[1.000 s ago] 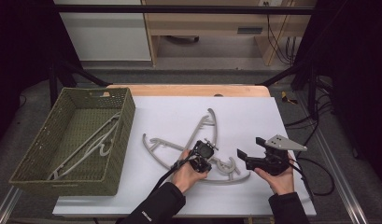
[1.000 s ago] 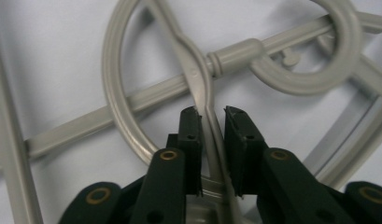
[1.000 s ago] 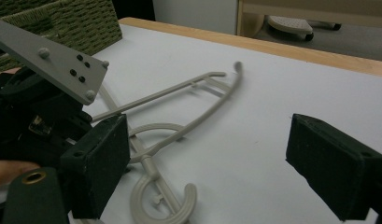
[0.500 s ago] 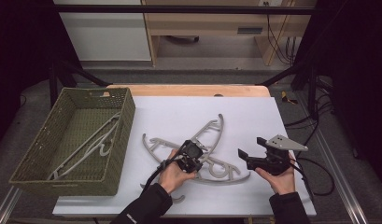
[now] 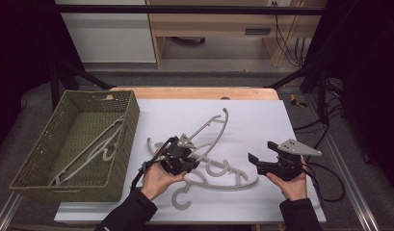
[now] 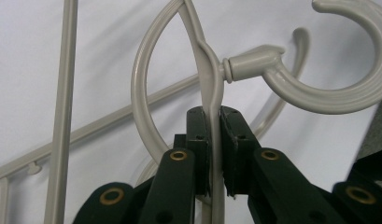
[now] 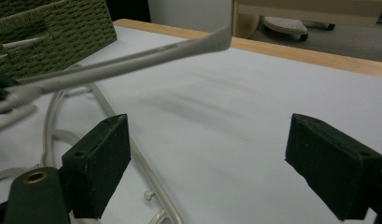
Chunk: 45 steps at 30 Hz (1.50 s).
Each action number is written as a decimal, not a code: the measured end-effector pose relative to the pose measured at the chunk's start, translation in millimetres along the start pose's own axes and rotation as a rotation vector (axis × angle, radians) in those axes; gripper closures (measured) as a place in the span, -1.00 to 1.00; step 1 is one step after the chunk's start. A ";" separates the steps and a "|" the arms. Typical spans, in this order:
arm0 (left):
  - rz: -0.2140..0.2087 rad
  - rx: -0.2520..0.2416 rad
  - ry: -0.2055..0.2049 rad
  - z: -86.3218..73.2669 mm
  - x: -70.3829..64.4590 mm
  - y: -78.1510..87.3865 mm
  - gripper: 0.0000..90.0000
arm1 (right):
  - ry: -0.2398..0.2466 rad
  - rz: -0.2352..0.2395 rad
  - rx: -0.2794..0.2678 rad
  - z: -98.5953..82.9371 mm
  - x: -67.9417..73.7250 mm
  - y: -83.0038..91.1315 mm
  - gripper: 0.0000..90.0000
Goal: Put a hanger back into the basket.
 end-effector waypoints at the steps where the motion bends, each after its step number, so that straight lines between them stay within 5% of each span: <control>1: 0.000 0.000 0.000 0.0 0.0 0.0 0.84 | 0.000 0.000 0.000 0.0 0.0 0.0 -0.68; 10: -0.018 -0.094 -0.052 10.9 -3.0 57.6 0.84 | 0.005 0.013 -0.012 0.9 0.9 1.3 -0.70; 21: -0.034 -0.184 -0.047 18.8 14.8 111.0 0.84 | 0.006 0.022 -0.012 1.5 2.4 2.3 -0.70; 25: -0.022 -0.197 -0.048 20.0 23.4 124.4 0.84 | 0.011 0.023 -0.014 1.9 2.8 2.4 -0.71; 34: -0.064 -0.205 -0.049 16.5 38.4 146.1 0.84 | 0.024 0.036 -0.020 3.8 5.3 2.6 -0.71; 45: -0.081 -0.219 -0.041 -1.0 68.6 172.9 0.84 | 0.038 0.047 -0.031 5.4 7.7 2.5 -0.78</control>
Point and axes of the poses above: each handheld gripper's, and its own axes: y roughly backward along the jaws, z roughly out of its top, x roughly to its left, the point moved 4 cm from there along -y, roughly forward along the jaws, and after that the axes turned 4 degrees about z, right-handed, at the moved point
